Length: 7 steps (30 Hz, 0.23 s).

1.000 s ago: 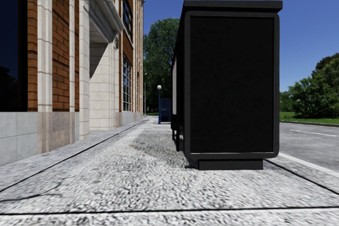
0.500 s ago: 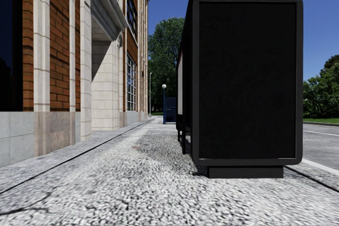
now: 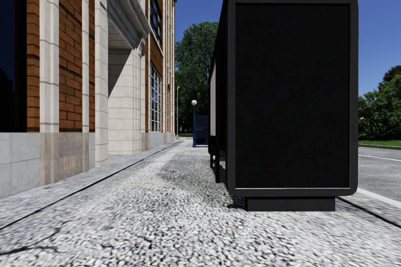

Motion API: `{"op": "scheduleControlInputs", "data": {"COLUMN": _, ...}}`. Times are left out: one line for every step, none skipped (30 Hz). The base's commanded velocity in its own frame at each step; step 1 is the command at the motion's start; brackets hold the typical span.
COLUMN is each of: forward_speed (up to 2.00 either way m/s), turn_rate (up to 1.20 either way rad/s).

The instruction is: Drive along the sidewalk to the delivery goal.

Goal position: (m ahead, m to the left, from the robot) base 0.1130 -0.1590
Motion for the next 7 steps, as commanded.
{"op": "scheduleControlInputs", "data": {"forward_speed": 0.0, "turn_rate": 0.0}}
{"op": "scheduleControlInputs", "data": {"forward_speed": 0.0, "turn_rate": 0.0}}
{"op": "scheduleControlInputs", "data": {"forward_speed": 0.0, "turn_rate": 0.0}}
{"op": "scheduleControlInputs", "data": {"forward_speed": 0.0, "turn_rate": 0.0}}
{"op": "scheduleControlInputs", "data": {"forward_speed": 0.0, "turn_rate": 0.0}}
{"op": "scheduleControlInputs", "data": {"forward_speed": 0.0, "turn_rate": 0.0}}
{"op": "scheduleControlInputs", "data": {"forward_speed": 0.0, "turn_rate": 0.0}}
